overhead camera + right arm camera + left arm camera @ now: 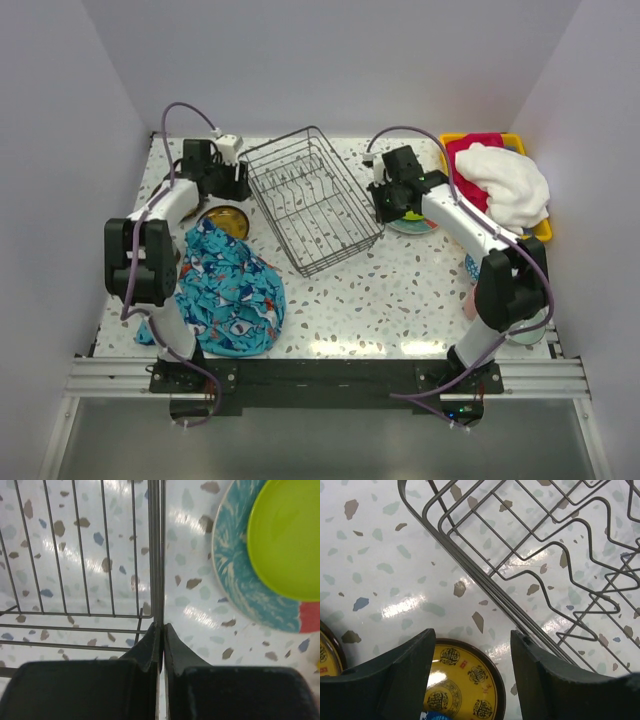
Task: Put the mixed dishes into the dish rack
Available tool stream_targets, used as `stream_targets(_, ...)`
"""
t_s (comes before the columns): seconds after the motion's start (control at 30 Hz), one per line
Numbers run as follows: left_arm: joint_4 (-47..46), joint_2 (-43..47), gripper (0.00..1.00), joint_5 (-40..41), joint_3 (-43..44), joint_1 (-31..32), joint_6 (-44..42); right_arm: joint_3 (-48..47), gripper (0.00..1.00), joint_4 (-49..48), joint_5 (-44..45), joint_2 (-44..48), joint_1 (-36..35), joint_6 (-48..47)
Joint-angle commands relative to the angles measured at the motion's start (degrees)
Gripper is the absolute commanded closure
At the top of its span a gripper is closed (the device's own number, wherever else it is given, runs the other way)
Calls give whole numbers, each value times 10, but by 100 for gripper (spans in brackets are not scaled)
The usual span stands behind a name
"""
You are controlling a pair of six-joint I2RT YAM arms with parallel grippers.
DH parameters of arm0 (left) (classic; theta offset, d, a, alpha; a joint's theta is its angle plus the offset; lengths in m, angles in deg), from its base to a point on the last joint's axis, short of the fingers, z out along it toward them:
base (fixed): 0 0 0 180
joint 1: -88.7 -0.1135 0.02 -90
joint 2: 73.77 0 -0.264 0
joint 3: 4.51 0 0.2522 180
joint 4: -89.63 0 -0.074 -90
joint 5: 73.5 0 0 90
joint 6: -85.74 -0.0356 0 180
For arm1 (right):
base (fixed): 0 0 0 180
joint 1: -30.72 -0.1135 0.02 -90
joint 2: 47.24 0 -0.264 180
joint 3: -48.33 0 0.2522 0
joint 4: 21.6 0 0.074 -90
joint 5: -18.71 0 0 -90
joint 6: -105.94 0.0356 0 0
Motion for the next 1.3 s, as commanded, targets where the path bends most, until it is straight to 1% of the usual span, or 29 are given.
stream_targets(0.0, -17, -31, 34, -3, 44, 33, 9, 47, 100, 28, -31, 58, -10, 103)
stream_targets(0.03, -10, -37, 34, 0, 61, 39, 5, 56, 91, 25, -35, 61, -12, 106)
stream_targets(0.07, -8, -43, 34, 0, 68, 44, 2, 62, 80, 23, -40, 63, -13, 103)
stream_targets(0.13, -7, -56, 33, -1, 87, 58, -1, 75, 64, 19, -55, 67, -13, 91)
stream_targets(0.27, -3, -81, 33, 7, 118, 76, -3, 79, 55, 20, -96, 74, -14, 71)
stream_targets(0.37, 1, -103, 32, 14, 146, 82, 0, 79, 52, 24, -113, 80, -14, 57)
stream_targets(0.5, 11, -132, 31, 21, 188, 83, -4, 81, 52, 28, -115, 84, -13, 51)
stream_targets(0.6, 17, -136, 30, 31, 201, 82, -10, 76, 51, 30, -117, 82, -14, 47)
stream_targets(0.67, 41, -130, 29, 44, 210, 80, -17, 68, 50, 38, -109, 83, -14, 46)
stream_targets(0.73, 90, -100, 27, 63, 223, 71, -24, 58, 48, 58, -101, 88, -14, 34)
stream_targets(0.87, 182, -11, 24, 37, 232, 16, -55, 53, 40, 79, -49, 116, -13, 20)
stream_targets(0.9, 223, 23, 24, 44, 230, -5, -85, 54, 36, 82, -29, 126, -14, 20)
stream_targets(0.93, 246, 40, 23, 53, 229, -14, -101, 54, 33, 84, -21, 130, -14, 20)
stream_targets(0.97, 269, 55, 22, 62, 227, -36, -121, 51, 31, 85, -14, 132, -14, 20)
stream_targets(1.0, 314, 85, 22, 81, 218, -46, -160, 47, 29, 88, -2, 136, -14, 22)
stream_targets(1.07, 349, 114, 21, 104, 200, -78, -187, 27, 26, 90, 4, 136, -14, 24)
stream_targets(1.1, 384, 138, 21, 116, 181, -90, -214, 18, 26, 87, 6, 134, -14, 24)
stream_targets(1.17, 423, 157, 21, 125, 165, -123, -241, -14, 26, 81, 0, 120, -13, 25)
stream_targets(1.2, 460, 167, 22, 131, 155, -135, -263, -26, 26, 72, -9, 113, -14, 26)
stream_targets(1.23, 476, 173, 22, 131, 148, -148, -275, -38, 26, 69, -19, 92, -14, 29)
stream_targets(1.27, 493, 175, 23, 132, 142, -176, -286, -61, 26, 65, -36, 82, -13, 36)
